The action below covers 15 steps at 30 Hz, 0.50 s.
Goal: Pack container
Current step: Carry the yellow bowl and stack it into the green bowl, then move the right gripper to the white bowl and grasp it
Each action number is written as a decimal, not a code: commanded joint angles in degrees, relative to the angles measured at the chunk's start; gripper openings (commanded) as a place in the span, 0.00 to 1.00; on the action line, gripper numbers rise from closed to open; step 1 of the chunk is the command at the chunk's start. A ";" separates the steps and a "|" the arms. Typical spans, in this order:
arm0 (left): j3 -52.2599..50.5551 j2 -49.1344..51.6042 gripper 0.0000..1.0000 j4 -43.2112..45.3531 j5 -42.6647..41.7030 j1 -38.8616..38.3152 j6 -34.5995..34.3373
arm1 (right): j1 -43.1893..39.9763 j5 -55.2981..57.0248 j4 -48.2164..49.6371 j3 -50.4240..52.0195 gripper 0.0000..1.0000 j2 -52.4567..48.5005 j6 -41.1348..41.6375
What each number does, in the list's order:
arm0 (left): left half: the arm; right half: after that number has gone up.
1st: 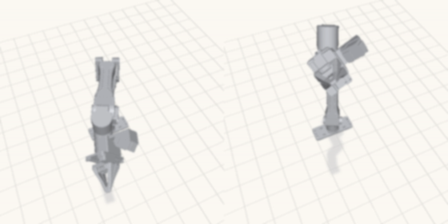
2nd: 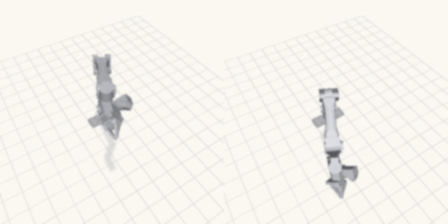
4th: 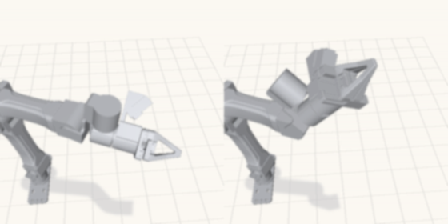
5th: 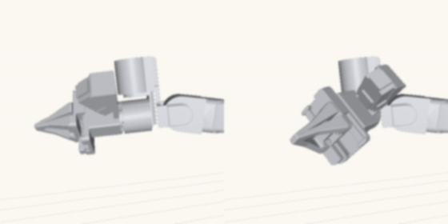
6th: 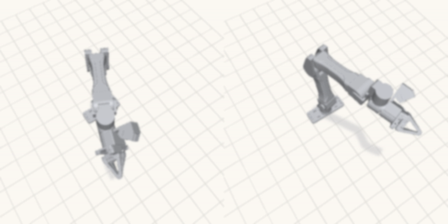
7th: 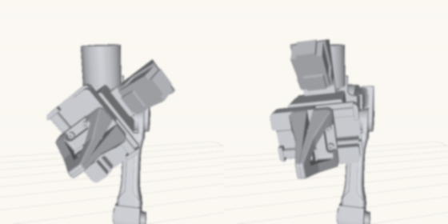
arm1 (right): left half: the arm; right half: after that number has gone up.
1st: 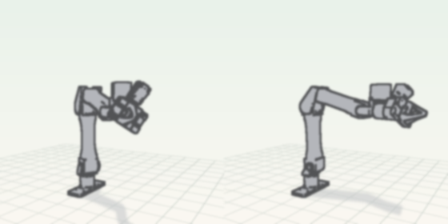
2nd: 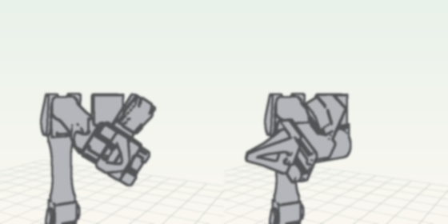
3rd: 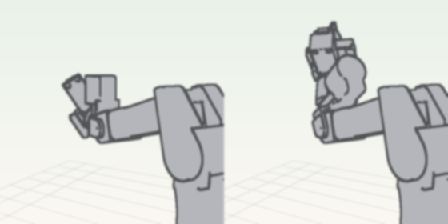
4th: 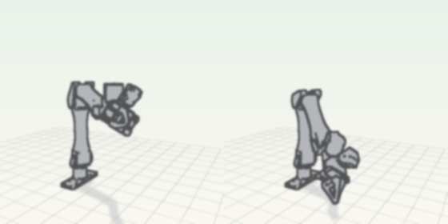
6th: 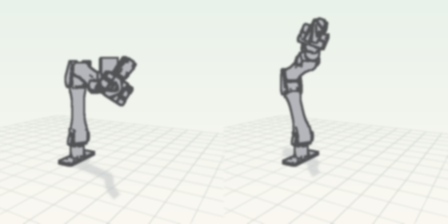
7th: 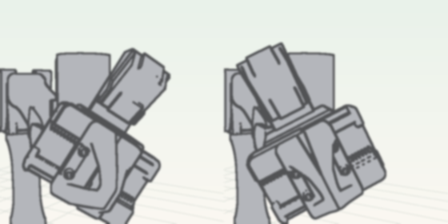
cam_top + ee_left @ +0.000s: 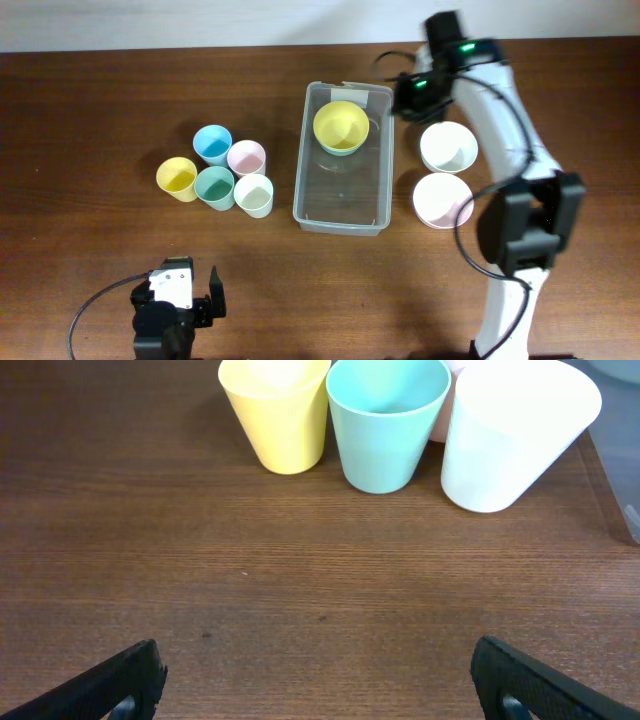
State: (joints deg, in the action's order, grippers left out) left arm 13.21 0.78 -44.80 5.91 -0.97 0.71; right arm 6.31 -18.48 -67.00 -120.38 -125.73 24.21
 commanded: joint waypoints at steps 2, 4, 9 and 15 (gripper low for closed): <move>-0.48 -0.48 1.00 0.13 -0.57 -0.26 1.09 | -8.39 -0.02 -3.91 -4.46 0.32 8.61 -4.59; -0.48 -0.48 1.00 0.13 -0.57 -0.26 1.09 | -11.69 1.51 -5.84 -4.46 0.43 9.03 -5.42; -0.48 -0.48 1.00 0.13 -0.57 -0.26 1.09 | -17.75 5.22 -10.03 -1.16 0.44 7.58 -5.81; -0.48 -0.48 1.00 0.13 -0.57 -0.26 1.09 | -19.10 5.42 -0.72 12.74 0.52 6.93 -5.77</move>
State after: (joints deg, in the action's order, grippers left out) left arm 13.21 0.78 -44.80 5.93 -0.97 0.71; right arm -13.13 -14.17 -71.26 -114.39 -116.84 19.00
